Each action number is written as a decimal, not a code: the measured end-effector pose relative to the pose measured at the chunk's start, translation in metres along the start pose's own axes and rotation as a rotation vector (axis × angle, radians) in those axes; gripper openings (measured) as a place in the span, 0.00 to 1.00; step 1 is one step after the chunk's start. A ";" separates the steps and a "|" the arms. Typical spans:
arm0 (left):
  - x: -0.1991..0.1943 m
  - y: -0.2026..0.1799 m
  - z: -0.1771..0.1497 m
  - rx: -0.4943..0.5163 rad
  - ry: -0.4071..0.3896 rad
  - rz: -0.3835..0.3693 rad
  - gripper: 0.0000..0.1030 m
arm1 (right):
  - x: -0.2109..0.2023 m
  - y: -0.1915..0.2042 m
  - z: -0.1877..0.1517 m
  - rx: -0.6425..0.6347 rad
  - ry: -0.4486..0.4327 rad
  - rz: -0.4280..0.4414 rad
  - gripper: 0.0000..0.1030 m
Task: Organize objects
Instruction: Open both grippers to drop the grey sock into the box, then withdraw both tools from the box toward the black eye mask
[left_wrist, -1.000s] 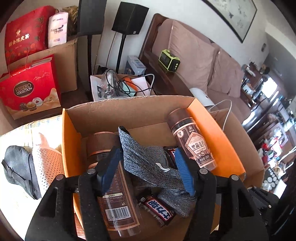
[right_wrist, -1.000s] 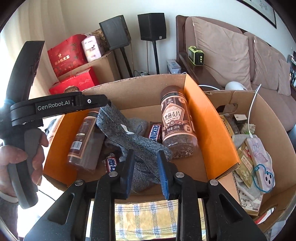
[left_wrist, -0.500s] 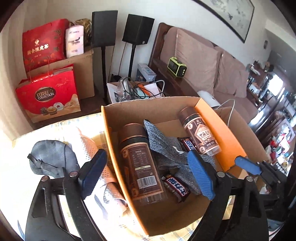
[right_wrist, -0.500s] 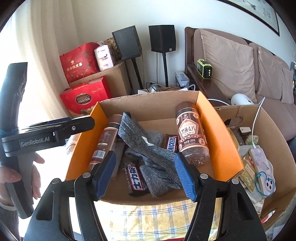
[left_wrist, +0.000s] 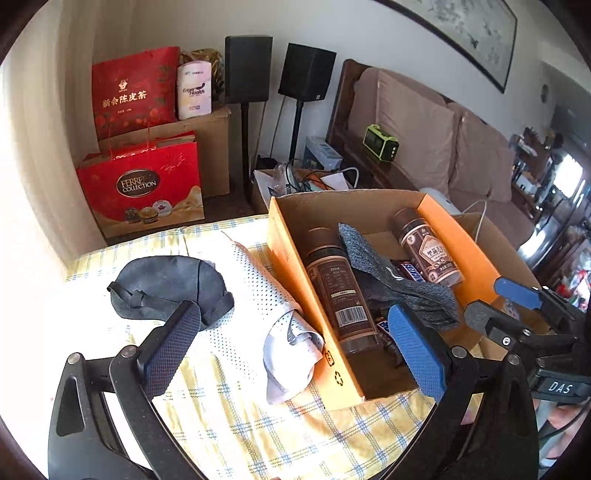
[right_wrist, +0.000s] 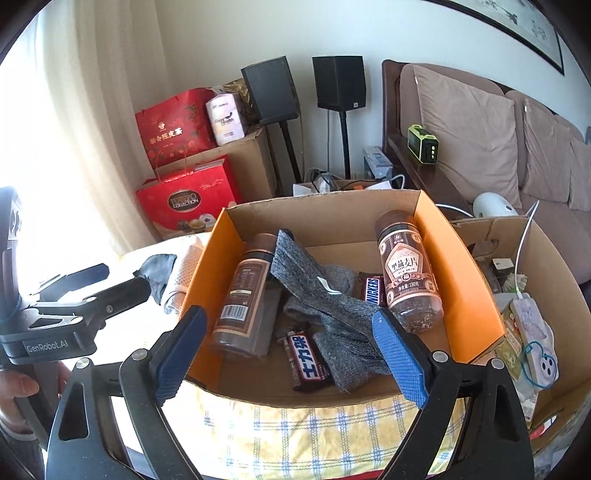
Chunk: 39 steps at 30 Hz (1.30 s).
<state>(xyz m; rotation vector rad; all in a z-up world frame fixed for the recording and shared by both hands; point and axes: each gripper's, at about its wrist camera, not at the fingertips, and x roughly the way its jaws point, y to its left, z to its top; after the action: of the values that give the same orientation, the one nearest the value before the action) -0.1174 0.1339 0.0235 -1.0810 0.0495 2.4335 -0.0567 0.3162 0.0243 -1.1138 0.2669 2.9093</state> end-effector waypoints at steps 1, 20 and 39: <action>-0.002 0.003 -0.001 -0.003 -0.003 0.005 0.99 | -0.001 0.003 0.000 -0.006 0.000 0.000 0.91; -0.029 0.062 -0.024 -0.045 -0.005 0.068 1.00 | 0.013 0.074 0.009 -0.097 0.012 0.033 1.00; -0.002 0.169 -0.019 -0.242 0.030 0.150 1.00 | 0.064 0.123 0.036 -0.116 0.080 0.178 0.97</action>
<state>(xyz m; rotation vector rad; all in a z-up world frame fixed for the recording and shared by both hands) -0.1763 -0.0208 -0.0143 -1.2582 -0.1637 2.6080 -0.1376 0.1981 0.0270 -1.2885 0.2118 3.0748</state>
